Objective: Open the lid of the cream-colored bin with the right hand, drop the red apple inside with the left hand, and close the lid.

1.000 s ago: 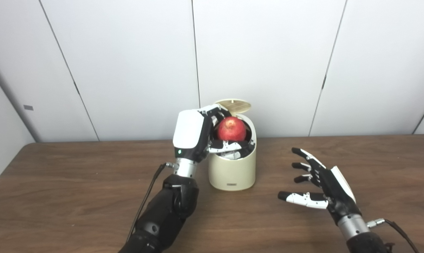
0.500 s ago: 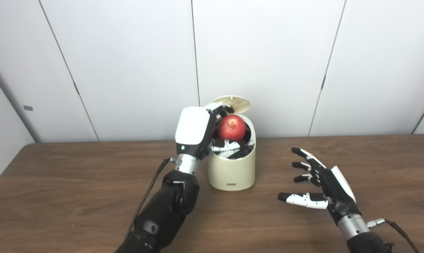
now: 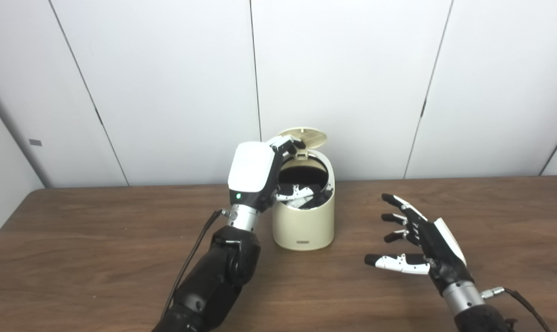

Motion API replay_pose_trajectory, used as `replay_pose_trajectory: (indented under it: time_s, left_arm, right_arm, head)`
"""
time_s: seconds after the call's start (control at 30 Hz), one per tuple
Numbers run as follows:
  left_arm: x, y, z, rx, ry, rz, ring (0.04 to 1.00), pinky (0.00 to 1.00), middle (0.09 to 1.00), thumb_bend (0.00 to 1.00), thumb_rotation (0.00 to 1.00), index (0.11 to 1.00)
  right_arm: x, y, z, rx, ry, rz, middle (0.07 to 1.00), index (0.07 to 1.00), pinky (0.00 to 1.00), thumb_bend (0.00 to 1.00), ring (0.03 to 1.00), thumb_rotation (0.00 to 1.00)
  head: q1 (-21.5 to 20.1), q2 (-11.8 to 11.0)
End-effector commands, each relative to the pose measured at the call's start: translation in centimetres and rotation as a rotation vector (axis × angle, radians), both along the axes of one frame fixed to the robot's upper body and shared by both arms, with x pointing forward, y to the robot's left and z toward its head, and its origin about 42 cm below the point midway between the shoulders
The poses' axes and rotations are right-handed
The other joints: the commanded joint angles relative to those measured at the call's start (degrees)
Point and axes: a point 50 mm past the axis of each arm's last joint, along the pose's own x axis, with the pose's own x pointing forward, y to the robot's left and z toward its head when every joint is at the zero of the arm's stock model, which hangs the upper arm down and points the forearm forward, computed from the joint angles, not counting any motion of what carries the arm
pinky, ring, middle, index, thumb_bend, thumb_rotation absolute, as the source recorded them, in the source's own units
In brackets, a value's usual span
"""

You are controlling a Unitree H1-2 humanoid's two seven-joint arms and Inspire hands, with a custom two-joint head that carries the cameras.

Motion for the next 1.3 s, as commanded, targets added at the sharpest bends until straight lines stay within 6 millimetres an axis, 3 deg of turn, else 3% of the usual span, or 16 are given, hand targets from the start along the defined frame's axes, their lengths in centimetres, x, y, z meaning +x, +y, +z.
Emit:
replay_pose_trajectory:
  time_s: [0.0,0.2,0.43,0.57,0.6,0.63,0.7,1.03,1.27]
  left_arm:
    - [0.1,0.9,0.1,0.018,0.008,0.012,0.515,0.41,0.623,0.94,0.26,0.683]
    - [-0.5,1.2,0.2,0.01,0.006,0.003,0.519,0.42,0.626,0.92,0.38,0.69]
    - [-0.8,1.6,0.4,0.003,-0.008,0.008,0.525,0.42,0.631,0.92,0.39,0.694]
    - [-1.1,1.8,0.3,-0.08,-0.019,-0.008,0.505,0.42,0.594,0.82,0.26,0.656]
    - [-1.3,1.9,0.3,-0.122,-0.019,-0.019,0.495,0.42,0.571,0.76,0.21,0.633]
    - [-1.4,2.0,0.2,-0.165,-0.024,-0.027,0.483,0.41,0.553,0.64,0.14,0.566]
    - [-1.7,2.3,0.0,-0.242,-0.052,-0.034,0.464,0.39,0.532,0.54,0.09,0.508]
    - [-2.6,4.4,-0.4,-0.5,-0.229,-0.018,0.435,0.35,0.478,0.52,0.0,0.5]
    - [-3.3,6.1,-0.1,-0.664,-0.163,-0.054,0.481,0.37,0.486,0.51,0.0,0.499]
  right_arm:
    - [0.3,0.2,2.0,0.006,-0.098,0.012,0.927,0.863,0.6,0.77,0.813,0.15]
    - [0.4,0.1,1.9,-0.005,-0.105,0.014,0.923,0.865,0.6,0.77,0.808,0.16]
    - [0.5,0.4,1.9,0.005,-0.109,0.017,0.922,0.86,0.59,0.76,0.806,0.13]
    - [0.4,0.4,1.7,-0.007,-0.113,0.022,0.918,0.859,0.58,0.76,0.803,0.13]
    - [0.4,0.4,1.7,-0.008,-0.111,0.022,0.916,0.859,0.57,0.75,0.802,0.13]
    - [0.3,0.4,1.6,-0.009,-0.106,0.021,0.915,0.86,0.56,0.75,0.798,0.13]
    - [0.3,0.4,1.5,-0.004,-0.094,0.021,0.92,0.866,0.56,0.75,0.799,0.12]
    - [0.3,0.1,1.1,-0.011,-0.077,0.024,0.922,0.865,0.58,0.74,0.804,0.14]
    - [0.2,0.1,0.8,0.017,-0.072,0.032,0.916,0.861,0.6,0.71,0.803,0.14]
  head:
    - [0.17,0.09]
    - [0.47,0.03]
    - [0.57,-0.11]
    - [0.76,-0.41]
    - [0.76,-0.41]
    - [0.71,-0.56]
    - [0.77,-0.62]
    - [1.39,-0.85]
    - [1.66,-1.02]
